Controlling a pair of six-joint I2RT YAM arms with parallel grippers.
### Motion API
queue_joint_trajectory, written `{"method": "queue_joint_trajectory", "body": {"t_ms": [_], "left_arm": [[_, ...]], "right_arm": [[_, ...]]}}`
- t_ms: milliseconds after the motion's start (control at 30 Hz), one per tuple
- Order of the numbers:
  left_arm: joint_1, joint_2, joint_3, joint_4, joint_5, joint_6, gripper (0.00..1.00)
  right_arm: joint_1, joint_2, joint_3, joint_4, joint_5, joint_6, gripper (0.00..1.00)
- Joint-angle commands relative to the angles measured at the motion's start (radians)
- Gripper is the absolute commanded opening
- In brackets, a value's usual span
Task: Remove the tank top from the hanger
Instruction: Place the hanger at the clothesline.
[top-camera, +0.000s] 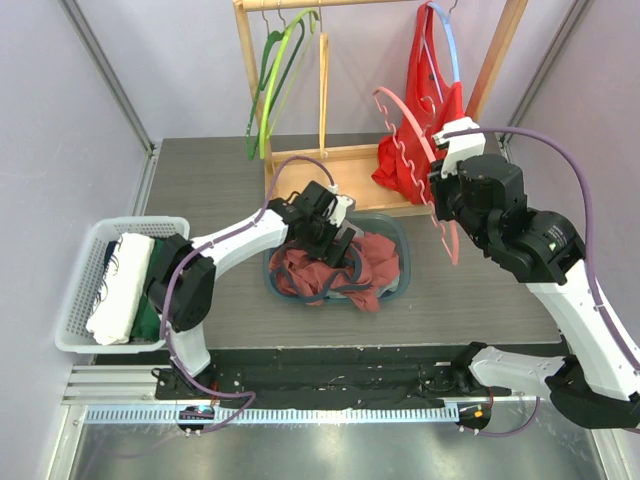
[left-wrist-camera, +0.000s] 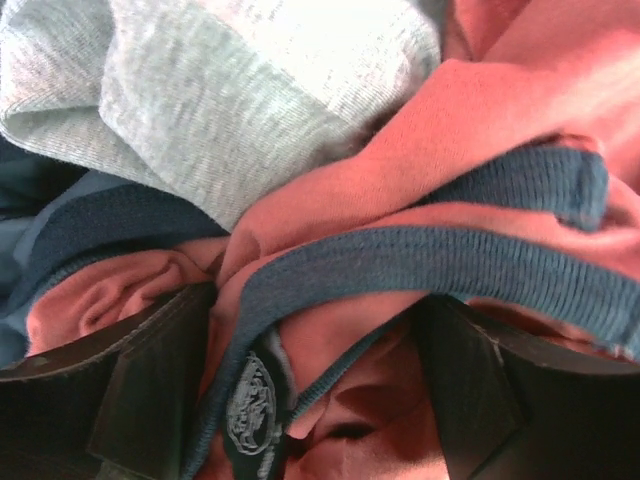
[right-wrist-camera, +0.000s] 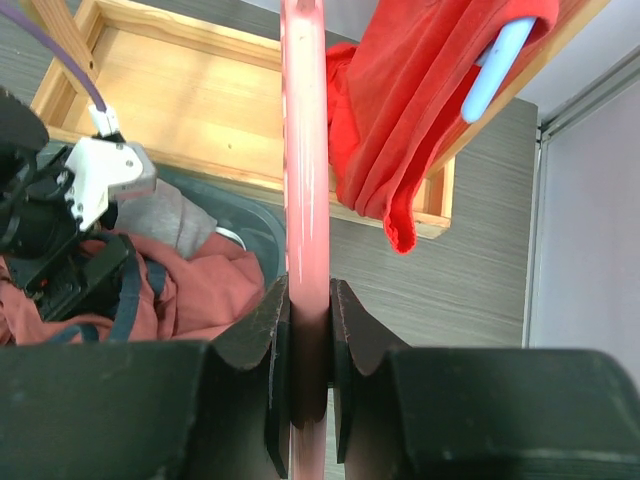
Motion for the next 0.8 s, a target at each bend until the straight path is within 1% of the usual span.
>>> {"method": "queue_joint_trajectory", "body": {"t_ms": [0, 100, 233, 367, 433, 467, 567, 600, 667, 767], "left_arm": [[-0.047, -0.058, -0.058, 0.01, -0.241, 0.055, 0.9], [-0.061, -0.11, -0.024, -0.024, -0.304, 0.072, 1.0], [-0.061, -0.153, 0.118, -0.154, -0.324, 0.07, 0.99], [-0.073, -0.199, 0.206, -0.292, -0.321, 0.072, 1.0], [-0.079, -0.233, 0.229, -0.335, -0.287, 0.096, 1.0], [-0.082, -0.247, 0.241, -0.384, -0.27, 0.114, 1.0], [-0.097, -0.305, 0.232, -0.444, -0.189, 0.137, 1.0], [-0.105, -0.322, 0.226, -0.458, -0.163, 0.137, 1.0], [-0.114, -0.359, 0.217, -0.504, -0.138, 0.185, 1.0], [-0.127, -0.391, 0.22, -0.567, -0.12, 0.213, 1.0]], "right_arm": [[-0.009, 0.029, 0.085, 0.082, 0.007, -0.002, 0.01], [-0.013, 0.089, 0.164, 0.072, 0.001, -0.002, 0.01], [-0.018, 0.173, 0.287, 0.018, -0.013, 0.015, 0.01], [-0.017, 0.25, 0.378, -0.024, -0.002, 0.023, 0.01], [-0.015, 0.293, 0.427, -0.042, 0.007, 0.047, 0.01], [-0.017, 0.303, 0.447, -0.048, 0.013, 0.053, 0.01], [-0.017, 0.348, 0.531, -0.065, 0.02, 0.066, 0.01], [-0.017, 0.353, 0.543, -0.07, 0.023, 0.069, 0.01], [-0.017, 0.368, 0.569, -0.074, 0.021, 0.073, 0.01], [-0.017, 0.376, 0.579, -0.068, 0.024, 0.058, 0.01]]}}
